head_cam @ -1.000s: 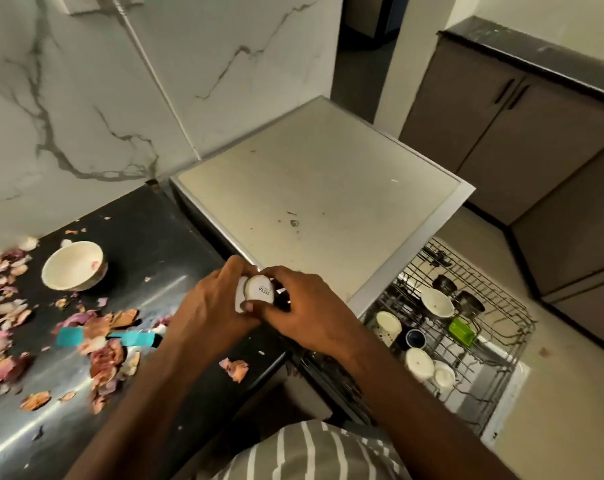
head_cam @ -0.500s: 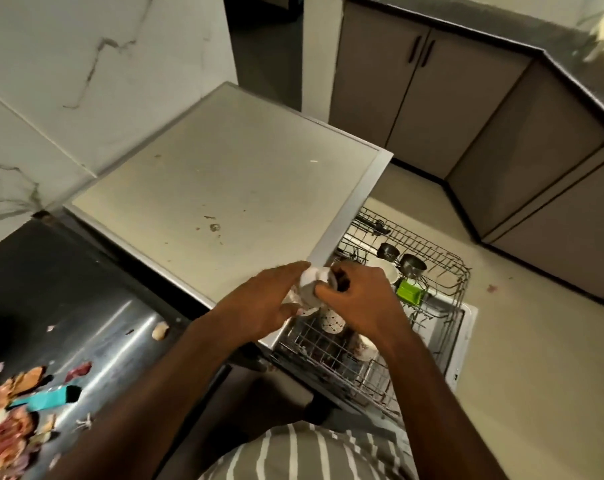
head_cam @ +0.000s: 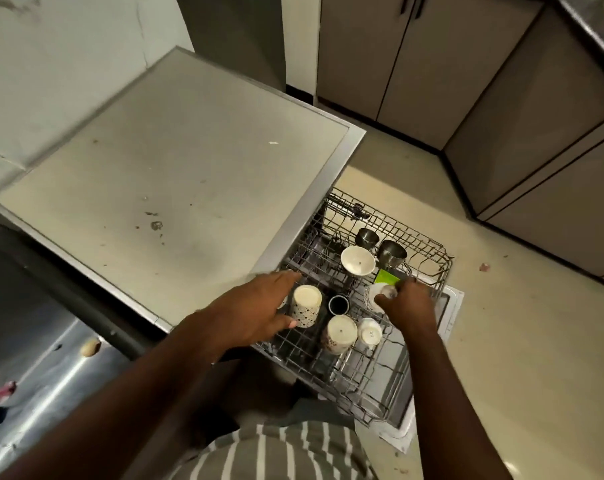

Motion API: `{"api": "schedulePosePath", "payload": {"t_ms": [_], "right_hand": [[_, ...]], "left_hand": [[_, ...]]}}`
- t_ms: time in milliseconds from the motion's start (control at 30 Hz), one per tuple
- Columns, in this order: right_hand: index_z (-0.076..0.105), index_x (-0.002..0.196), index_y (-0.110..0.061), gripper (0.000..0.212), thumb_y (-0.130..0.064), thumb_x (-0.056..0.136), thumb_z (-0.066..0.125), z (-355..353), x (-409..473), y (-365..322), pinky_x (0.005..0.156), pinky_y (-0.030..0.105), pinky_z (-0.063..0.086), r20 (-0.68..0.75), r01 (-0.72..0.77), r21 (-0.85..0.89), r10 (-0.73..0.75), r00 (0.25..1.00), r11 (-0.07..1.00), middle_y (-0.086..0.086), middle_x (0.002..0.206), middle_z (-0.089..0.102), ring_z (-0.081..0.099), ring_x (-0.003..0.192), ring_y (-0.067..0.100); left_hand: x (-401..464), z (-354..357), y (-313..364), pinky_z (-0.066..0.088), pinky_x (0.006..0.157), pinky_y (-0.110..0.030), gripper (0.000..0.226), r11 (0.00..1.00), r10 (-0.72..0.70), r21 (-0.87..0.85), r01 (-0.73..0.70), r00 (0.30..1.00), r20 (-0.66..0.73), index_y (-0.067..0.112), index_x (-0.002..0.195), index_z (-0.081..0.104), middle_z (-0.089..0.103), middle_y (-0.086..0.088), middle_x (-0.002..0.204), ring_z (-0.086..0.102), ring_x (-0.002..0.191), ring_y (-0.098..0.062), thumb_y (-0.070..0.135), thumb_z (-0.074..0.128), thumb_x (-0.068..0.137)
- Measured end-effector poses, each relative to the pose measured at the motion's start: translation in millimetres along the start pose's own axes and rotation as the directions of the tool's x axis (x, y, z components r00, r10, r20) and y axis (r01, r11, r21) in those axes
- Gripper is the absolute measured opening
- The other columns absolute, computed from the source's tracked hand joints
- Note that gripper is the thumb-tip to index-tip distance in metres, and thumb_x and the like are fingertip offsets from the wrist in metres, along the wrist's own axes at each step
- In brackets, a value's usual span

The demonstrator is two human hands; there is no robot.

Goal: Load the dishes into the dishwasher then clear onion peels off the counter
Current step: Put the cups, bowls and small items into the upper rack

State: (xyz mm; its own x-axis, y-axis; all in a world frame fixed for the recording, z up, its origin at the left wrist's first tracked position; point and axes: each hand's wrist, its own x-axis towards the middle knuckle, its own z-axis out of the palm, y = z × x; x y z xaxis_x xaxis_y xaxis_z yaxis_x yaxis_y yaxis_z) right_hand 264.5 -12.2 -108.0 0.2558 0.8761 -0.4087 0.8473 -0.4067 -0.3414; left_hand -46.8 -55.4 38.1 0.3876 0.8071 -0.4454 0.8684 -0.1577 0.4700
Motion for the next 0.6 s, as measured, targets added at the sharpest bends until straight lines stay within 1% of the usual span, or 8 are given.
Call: {"api": "schedulePosePath", "payload": {"t_ms": [67, 100, 167, 200, 300, 467, 533, 600], "right_hand": [[0.072, 0.097, -0.008, 0.040, -0.040, 0.076, 0.082, 19, 17, 7, 0.074, 0.037, 0.057, 0.040, -0.008, -0.012, 0.009, 0.999, 1.000, 0.016, 0.095, 0.072, 0.069, 0.083, 0.034], [0.072, 0.098, -0.007, 0.041, -0.041, 0.076, 0.082, 27, 25, 9, 0.073, 0.035, 0.056, 0.062, -0.008, -0.026, 0.009, 0.998, 1.000, 0.017, 0.096, 0.072, 0.069, 0.084, 0.034], [0.072, 0.101, -0.006, 0.042, -0.039, 0.077, 0.083, 42, 38, 11, 0.070, 0.031, 0.049, 0.089, -0.002, -0.035, 0.005, 0.996, 0.999, 0.018, 0.101, 0.072, 0.069, 0.090, 0.035], [0.072, 0.103, -0.005, 0.042, -0.038, 0.078, 0.083, 48, 44, 11, 0.071, 0.031, 0.047, 0.098, 0.006, -0.039, -0.002, 0.995, 0.999, 0.018, 0.104, 0.071, 0.068, 0.093, 0.036], [0.069, 0.113, -0.005, 0.048, -0.038, 0.081, 0.081, 64, 56, 12, 0.081, 0.035, 0.052, 0.138, 0.034, -0.077, -0.024, 0.990, 0.996, 0.020, 0.112, 0.068, 0.068, 0.100, 0.035], [0.064, 0.123, -0.004, 0.047, -0.033, 0.089, 0.077, 78, 68, 14, 0.086, 0.035, 0.052, 0.183, 0.029, -0.151, -0.001, 0.983, 0.988, 0.018, 0.122, 0.060, 0.065, 0.106, 0.034], [0.063, 0.126, -0.005, 0.045, -0.030, 0.090, 0.075, 85, 71, 15, 0.088, 0.037, 0.054, 0.202, 0.035, -0.167, -0.001, 0.979, 0.985, 0.018, 0.122, 0.060, 0.066, 0.107, 0.034], [0.061, 0.128, -0.005, 0.041, -0.025, 0.094, 0.071, 91, 72, 18, 0.090, 0.036, 0.054, 0.228, 0.034, -0.183, 0.009, 0.974, 0.982, 0.018, 0.124, 0.062, 0.066, 0.110, 0.032]], "left_hand": [[6, 1, 6, 0.033, 0.120, -0.038, 0.080, 1.000, 0.003, -0.003, -0.003, 1.000, -0.001, 0.028, 0.160, 0.026, 0.037, 0.003, 0.163, 0.034, 0.149, -0.016, 0.037, 0.072, 0.095], [9, 2, 8, 0.033, 0.120, -0.036, 0.079, 1.000, 0.004, -0.004, -0.004, 1.000, -0.002, 0.028, 0.160, 0.025, 0.037, 0.003, 0.163, 0.034, 0.148, -0.016, 0.037, 0.071, 0.096], [13, 4, 10, 0.031, 0.121, -0.034, 0.080, 1.000, 0.009, 0.000, -0.009, 1.000, 0.000, 0.026, 0.161, 0.023, 0.035, 0.002, 0.164, 0.033, 0.149, -0.016, 0.038, 0.069, 0.098], [15, 5, 11, 0.029, 0.121, -0.033, 0.080, 1.000, 0.009, 0.007, -0.009, 1.000, 0.004, 0.025, 0.162, 0.020, 0.033, 0.001, 0.166, 0.031, 0.150, -0.016, 0.039, 0.068, 0.098], [17, 6, 14, 0.026, 0.122, -0.031, 0.079, 1.000, -0.009, 0.023, 0.008, 1.000, 0.022, 0.024, 0.163, 0.018, 0.029, 0.002, 0.167, 0.028, 0.151, -0.016, 0.040, 0.064, 0.100], [21, 5, 15, 0.035, 0.118, -0.036, 0.074, 0.999, -0.046, -0.018, 0.046, 0.999, 0.009, 0.026, 0.160, 0.024, 0.038, 0.000, 0.161, 0.036, 0.146, -0.018, 0.039, 0.066, 0.099], [22, 5, 15, 0.038, 0.116, -0.037, 0.074, 0.997, -0.068, -0.022, 0.068, 0.998, 0.003, 0.027, 0.159, 0.025, 0.039, 0.000, 0.160, 0.039, 0.144, -0.017, 0.039, 0.066, 0.099], [23, 5, 15, 0.040, 0.116, -0.038, 0.075, 0.996, -0.082, -0.027, 0.081, 0.997, -0.005, 0.027, 0.159, 0.025, 0.039, 0.000, 0.159, 0.040, 0.142, -0.016, 0.040, 0.066, 0.098]]}}
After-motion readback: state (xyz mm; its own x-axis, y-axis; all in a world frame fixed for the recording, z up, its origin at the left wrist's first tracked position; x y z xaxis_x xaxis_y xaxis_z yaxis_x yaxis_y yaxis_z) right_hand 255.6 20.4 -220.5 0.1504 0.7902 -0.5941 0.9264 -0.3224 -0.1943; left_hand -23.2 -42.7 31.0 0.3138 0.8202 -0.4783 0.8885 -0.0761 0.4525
